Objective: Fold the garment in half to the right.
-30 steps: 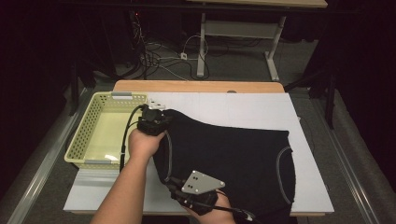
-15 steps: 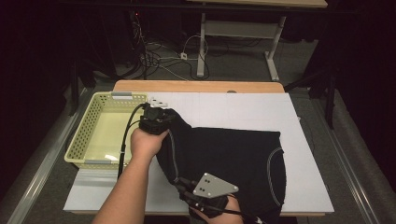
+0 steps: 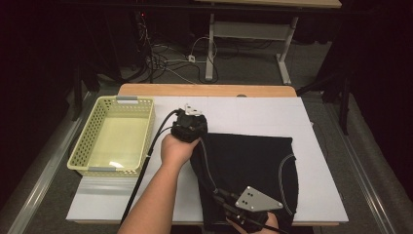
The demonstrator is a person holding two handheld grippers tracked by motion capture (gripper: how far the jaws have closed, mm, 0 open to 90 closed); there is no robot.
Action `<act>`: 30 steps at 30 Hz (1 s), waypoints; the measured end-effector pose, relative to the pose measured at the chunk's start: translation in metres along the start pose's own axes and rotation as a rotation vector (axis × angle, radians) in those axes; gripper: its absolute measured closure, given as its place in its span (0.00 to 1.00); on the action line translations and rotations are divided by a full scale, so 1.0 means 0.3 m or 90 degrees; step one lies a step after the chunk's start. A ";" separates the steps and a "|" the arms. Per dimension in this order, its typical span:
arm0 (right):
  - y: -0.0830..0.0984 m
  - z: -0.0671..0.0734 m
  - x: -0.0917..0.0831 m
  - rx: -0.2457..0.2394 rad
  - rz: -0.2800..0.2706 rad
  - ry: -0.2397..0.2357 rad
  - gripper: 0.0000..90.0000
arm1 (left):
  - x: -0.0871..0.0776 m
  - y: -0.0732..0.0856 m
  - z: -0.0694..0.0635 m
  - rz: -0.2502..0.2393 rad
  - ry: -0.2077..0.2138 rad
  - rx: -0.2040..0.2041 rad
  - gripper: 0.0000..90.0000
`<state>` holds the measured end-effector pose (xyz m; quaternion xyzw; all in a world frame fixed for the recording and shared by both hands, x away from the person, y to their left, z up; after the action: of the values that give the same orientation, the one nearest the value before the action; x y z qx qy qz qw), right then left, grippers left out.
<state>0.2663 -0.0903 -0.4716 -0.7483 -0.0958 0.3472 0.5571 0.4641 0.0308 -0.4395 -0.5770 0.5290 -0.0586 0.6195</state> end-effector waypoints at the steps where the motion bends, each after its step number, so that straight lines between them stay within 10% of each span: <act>1: 0.010 -0.009 -0.007 0.001 0.003 0.005 0.87 | 0.014 -0.006 -0.011 -0.001 0.006 0.004 0.89; 30: 0.216 -0.222 -0.216 0.035 0.054 0.105 0.87 | 0.314 -0.077 -0.277 0.015 0.114 0.065 0.89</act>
<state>0.2442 -0.1990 -0.4941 -0.7621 -0.0084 0.3101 0.5683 0.4572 -0.0954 -0.4582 -0.5308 0.5854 -0.1293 0.5991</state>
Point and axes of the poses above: each handheld gripper's, and its own axes: x roughly forward along the jaws, y roughly out of its underside, z roughly to its left, the point moved 7 cm from there along x, roughly forward along the jaws, and after that the axes turned 14 degrees about y, right-handed, at the moved point
